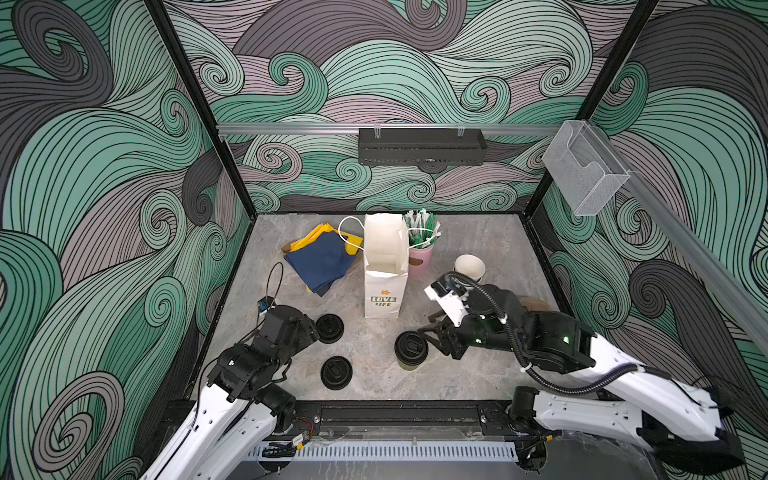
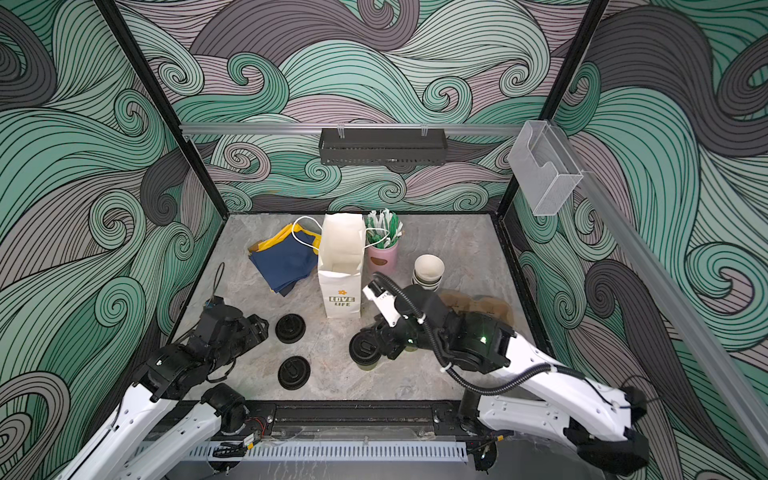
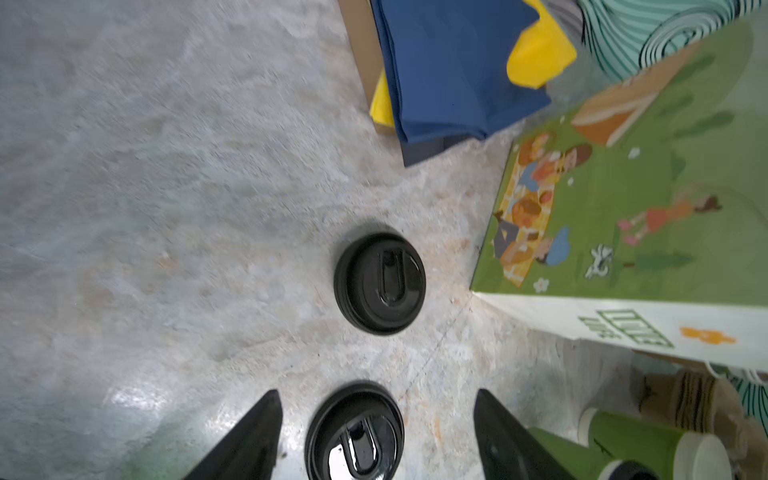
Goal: Pack the takeout coffee
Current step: 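Swing the right gripper across to the black lids near the left gripper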
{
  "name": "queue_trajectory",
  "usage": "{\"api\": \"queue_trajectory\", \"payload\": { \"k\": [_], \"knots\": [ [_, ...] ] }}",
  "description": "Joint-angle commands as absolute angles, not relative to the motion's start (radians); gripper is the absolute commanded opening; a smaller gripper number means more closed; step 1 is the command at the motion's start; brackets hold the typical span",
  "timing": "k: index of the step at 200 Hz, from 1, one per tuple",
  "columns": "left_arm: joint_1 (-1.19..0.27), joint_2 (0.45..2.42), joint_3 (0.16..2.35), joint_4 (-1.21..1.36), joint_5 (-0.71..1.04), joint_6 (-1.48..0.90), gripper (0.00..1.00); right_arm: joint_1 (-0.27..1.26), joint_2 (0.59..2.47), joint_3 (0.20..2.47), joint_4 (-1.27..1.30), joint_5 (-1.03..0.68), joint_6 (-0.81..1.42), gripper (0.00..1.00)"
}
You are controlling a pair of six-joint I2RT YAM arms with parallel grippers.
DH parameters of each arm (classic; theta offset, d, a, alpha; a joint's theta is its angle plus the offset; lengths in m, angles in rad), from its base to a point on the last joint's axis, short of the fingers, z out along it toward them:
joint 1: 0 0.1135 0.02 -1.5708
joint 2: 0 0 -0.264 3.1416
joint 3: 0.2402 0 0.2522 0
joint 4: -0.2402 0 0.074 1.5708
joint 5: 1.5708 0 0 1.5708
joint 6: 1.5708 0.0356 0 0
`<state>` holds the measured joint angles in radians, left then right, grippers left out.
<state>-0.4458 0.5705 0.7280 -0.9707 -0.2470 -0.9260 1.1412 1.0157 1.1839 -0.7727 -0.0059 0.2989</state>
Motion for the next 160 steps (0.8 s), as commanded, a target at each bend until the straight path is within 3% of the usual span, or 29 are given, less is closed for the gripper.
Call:
{"api": "queue_trajectory", "payload": {
  "k": [1,69,160],
  "knots": [
    [-0.367,0.592,0.8,-0.935,-0.305,-0.805,0.75,1.236,1.163,1.241,-0.755,-0.001,0.222,0.48],
    [-0.138,0.539,0.923,-0.889,-0.371,-0.788,0.75,1.346,1.554,1.392,-0.737,-0.007,0.31,0.48],
    [-0.132,0.285,0.951,-1.091,-0.493,-0.82,0.75,1.358,1.941,1.641,-0.847,0.103,0.409,0.56]
  ]
}}
